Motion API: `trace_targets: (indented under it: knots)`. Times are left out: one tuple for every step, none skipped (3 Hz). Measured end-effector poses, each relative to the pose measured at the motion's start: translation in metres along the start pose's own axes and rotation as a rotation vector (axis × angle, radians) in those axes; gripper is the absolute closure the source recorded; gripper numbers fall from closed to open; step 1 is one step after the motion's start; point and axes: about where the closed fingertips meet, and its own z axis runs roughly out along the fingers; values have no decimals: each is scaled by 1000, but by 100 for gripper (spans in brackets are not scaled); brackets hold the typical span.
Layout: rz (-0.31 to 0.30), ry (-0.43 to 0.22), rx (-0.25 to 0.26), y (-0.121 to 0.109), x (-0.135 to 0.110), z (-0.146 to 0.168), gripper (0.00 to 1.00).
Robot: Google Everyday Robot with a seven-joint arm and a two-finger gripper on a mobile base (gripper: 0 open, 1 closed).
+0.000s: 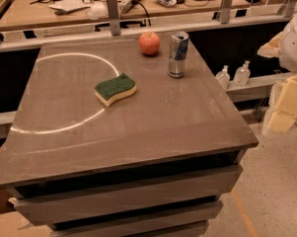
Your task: Knock redbull can over
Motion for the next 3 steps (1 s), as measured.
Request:
trace_targets:
  knots:
    - [0, 0, 0, 0, 0, 0, 0]
    - [12, -20, 9, -2, -1, -1, 0]
    - [115, -139, 30, -13, 0, 10, 0]
